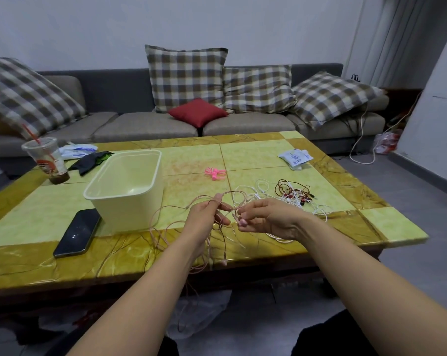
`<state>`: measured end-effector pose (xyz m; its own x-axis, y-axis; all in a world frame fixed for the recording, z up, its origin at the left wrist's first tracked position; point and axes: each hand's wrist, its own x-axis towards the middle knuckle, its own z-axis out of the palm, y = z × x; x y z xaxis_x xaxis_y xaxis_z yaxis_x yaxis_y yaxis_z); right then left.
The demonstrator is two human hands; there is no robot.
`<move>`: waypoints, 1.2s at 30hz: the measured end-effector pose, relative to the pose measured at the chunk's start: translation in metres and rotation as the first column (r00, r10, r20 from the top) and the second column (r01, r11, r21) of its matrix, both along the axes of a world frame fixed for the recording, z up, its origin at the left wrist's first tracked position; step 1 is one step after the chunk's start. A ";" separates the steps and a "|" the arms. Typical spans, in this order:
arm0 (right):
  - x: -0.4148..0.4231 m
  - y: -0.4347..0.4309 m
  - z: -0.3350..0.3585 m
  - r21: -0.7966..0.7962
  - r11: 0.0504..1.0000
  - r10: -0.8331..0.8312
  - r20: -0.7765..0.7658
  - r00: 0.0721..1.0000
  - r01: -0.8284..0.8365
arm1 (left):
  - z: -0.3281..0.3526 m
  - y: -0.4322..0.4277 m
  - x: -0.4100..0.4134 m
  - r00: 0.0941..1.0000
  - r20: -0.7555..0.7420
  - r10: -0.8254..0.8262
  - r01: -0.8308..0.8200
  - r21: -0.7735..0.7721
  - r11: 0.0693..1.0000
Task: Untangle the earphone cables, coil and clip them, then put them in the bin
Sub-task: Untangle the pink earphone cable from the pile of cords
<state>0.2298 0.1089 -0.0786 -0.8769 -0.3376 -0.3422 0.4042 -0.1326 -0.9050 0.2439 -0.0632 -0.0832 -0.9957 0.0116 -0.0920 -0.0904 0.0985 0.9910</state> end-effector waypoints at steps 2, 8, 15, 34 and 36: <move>-0.002 -0.002 -0.002 -0.026 0.994 -0.105 -0.001 0.994 0.105 | 0.000 0.001 0.000 1.000 0.012 -0.008 0.008 -0.001 1.000; -0.005 -0.012 -0.006 -0.016 0.953 -0.302 -0.006 0.953 0.302 | -0.003 0.005 -0.002 0.986 0.045 -0.158 0.159 -0.024 0.987; -0.008 -0.011 -0.008 -0.065 0.919 -0.390 -0.011 0.921 0.389 | -0.006 0.006 -0.003 0.989 0.028 -0.145 0.145 -0.034 0.989; 0.003 0.002 0.005 0.213 0.976 0.011 -0.237 0.971 0.041 | -0.005 0.008 -0.008 0.998 -0.016 -0.066 0.067 0.041 0.997; 0.003 0.002 0.005 0.211 0.977 0.051 -0.190 0.980 -0.010 | -0.005 0.007 -0.009 0.998 -0.014 -0.059 0.060 0.088 0.994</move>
